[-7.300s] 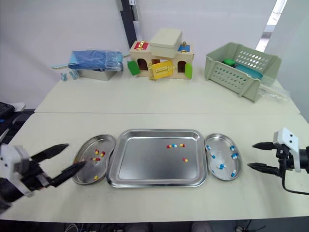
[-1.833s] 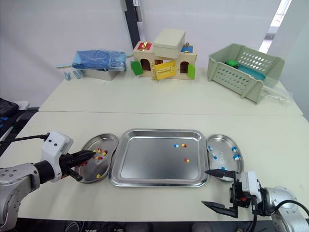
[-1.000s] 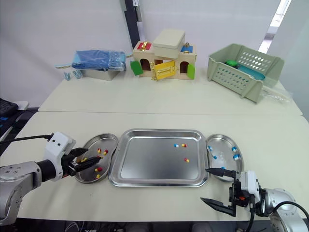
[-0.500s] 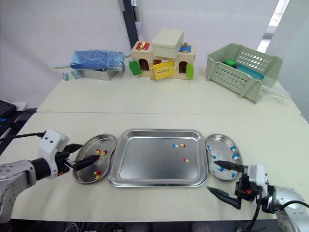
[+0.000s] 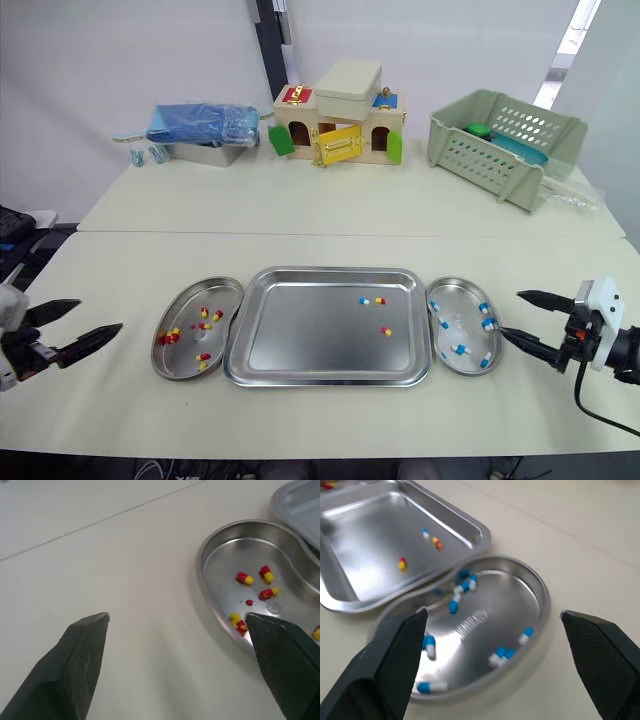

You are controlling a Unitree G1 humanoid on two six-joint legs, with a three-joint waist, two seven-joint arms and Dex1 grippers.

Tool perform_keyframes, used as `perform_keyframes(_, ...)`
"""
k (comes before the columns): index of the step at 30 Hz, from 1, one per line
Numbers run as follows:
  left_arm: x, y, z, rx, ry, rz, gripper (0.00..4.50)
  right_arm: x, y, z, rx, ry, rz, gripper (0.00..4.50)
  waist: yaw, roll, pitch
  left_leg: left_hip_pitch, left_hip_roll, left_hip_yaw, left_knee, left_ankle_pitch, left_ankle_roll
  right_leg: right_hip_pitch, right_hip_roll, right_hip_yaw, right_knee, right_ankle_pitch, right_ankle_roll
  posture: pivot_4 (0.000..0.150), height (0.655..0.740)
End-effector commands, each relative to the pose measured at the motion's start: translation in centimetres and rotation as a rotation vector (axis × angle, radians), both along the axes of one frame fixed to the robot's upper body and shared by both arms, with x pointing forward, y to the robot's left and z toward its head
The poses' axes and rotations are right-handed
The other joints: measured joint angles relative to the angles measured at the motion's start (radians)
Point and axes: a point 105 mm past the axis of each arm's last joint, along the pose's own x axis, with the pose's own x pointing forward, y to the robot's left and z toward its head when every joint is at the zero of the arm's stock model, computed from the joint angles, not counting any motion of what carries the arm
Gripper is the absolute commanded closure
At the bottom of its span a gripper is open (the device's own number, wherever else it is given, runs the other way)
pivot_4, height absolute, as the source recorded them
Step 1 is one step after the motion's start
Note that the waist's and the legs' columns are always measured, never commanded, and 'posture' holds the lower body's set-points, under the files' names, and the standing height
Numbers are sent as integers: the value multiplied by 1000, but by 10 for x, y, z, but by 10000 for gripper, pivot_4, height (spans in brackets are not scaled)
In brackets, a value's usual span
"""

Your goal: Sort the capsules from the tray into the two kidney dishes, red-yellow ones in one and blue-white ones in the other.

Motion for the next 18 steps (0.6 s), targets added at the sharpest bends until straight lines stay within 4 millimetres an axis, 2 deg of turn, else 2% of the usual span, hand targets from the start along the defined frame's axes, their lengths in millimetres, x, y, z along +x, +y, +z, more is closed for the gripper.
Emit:
perform_keyframes(1,-7,19,10,51,-39,25,115,6,-13,10,-45,-19,-21,0,-1,0,0,0,0,0,0,0,0,0,0,0,0,0,0,1500,7400)
perform_keyframes(4,-9,25,5,64,-35,26,115,9,-23,8,-74,-5,-35,0,-3,0,0,0,0,0,0,0,0,0,0,0,1,0,0,1500,7400)
perform_keyframes(12,-11,24,-5,62,-50,7,115,10,-24,2,-99,56,-19,0,-3,0,0,0,0,0,0,0,0,0,0,0,1,0,0,1500,7400)
perform_keyframes(16,-11,17,-3,43,-76,-38,115,15,-28,6,-103,42,-35,0,-3,0,0,0,0,0,0,0,0,-1,0,0,1,0,0,1500,7400)
perform_keyframes(18,-13,4,-4,26,-84,-98,115,16,-30,6,-104,45,-40,0,-3,0,0,0,0,0,0,0,0,-1,0,0,1,0,0,1500,7400)
